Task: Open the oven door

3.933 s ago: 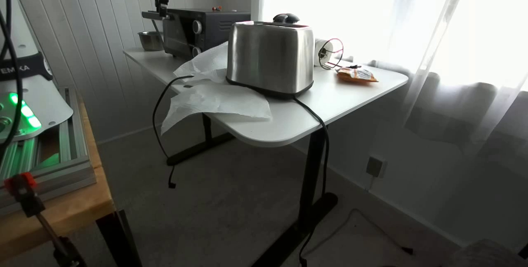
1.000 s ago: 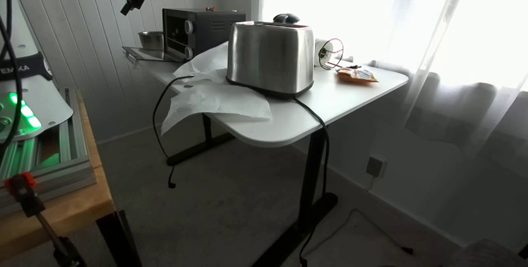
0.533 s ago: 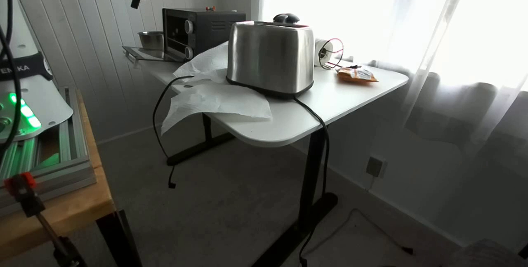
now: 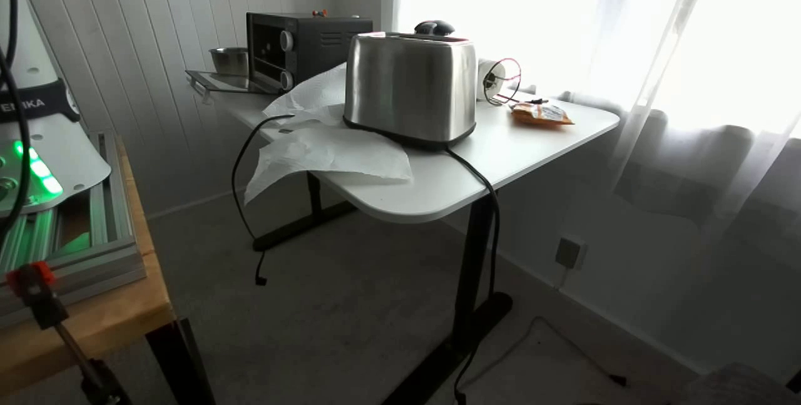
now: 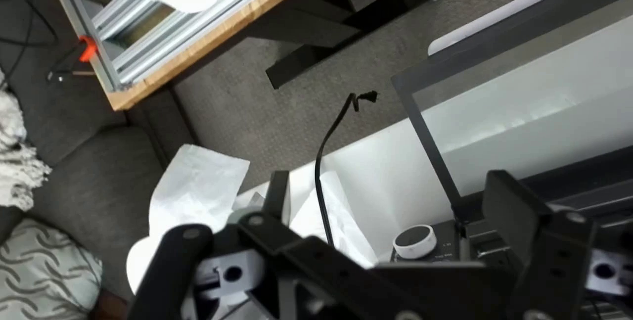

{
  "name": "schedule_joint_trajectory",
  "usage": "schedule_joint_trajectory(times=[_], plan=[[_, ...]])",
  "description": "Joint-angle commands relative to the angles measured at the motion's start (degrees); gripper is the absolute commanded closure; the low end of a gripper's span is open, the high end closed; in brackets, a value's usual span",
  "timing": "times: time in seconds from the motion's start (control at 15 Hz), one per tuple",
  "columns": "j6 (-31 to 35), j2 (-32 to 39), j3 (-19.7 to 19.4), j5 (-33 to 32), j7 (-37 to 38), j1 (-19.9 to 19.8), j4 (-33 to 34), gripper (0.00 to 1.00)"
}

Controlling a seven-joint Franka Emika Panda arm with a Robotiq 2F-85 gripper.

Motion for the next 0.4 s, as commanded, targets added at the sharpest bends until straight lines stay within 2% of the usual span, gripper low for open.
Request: schedule_joint_trajectory(times=[0.0, 0.33], plan=[[-0.1, 0.2, 0.2, -0.6, -1.7, -0.2, 0.7, 0.0], [-0.1, 0.7, 0.2, -1.1, -3.6, -0.2, 1.4, 0.0]])
